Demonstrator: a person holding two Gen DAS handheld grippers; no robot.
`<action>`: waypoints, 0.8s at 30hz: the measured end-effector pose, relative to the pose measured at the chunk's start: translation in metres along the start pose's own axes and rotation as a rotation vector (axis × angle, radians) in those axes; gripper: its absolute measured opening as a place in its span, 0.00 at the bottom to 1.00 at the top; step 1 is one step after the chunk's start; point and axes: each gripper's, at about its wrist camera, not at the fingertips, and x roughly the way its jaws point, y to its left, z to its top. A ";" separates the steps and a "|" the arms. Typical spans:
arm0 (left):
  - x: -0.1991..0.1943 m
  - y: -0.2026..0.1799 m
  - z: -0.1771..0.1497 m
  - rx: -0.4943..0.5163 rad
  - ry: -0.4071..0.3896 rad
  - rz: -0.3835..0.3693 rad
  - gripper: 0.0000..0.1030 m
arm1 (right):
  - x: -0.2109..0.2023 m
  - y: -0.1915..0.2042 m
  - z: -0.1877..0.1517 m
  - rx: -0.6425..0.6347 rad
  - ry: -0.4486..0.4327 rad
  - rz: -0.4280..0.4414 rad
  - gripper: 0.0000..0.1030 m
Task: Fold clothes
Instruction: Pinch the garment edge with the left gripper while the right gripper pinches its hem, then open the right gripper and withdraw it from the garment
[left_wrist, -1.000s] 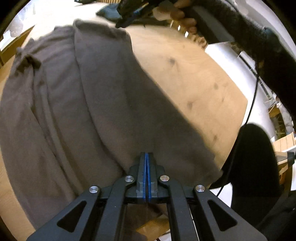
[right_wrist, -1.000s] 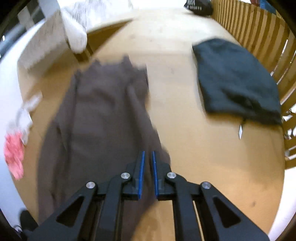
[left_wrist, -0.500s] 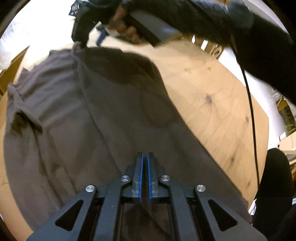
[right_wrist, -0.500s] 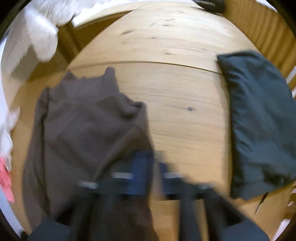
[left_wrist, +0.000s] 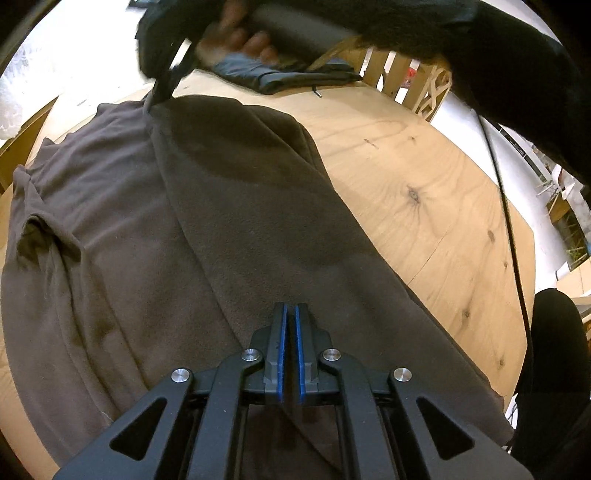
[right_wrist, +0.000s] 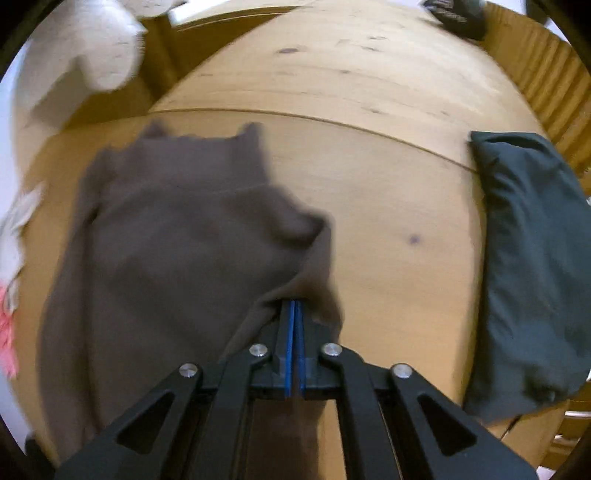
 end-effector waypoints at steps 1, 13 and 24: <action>0.000 0.000 -0.001 -0.001 -0.008 0.004 0.04 | 0.001 -0.005 0.005 0.042 0.004 0.016 0.00; -0.049 -0.030 -0.018 -0.022 -0.089 -0.088 0.04 | -0.076 0.013 -0.091 0.014 0.096 0.166 0.06; -0.057 -0.080 -0.058 0.013 0.017 -0.030 0.11 | -0.127 -0.004 -0.140 0.081 0.027 0.133 0.21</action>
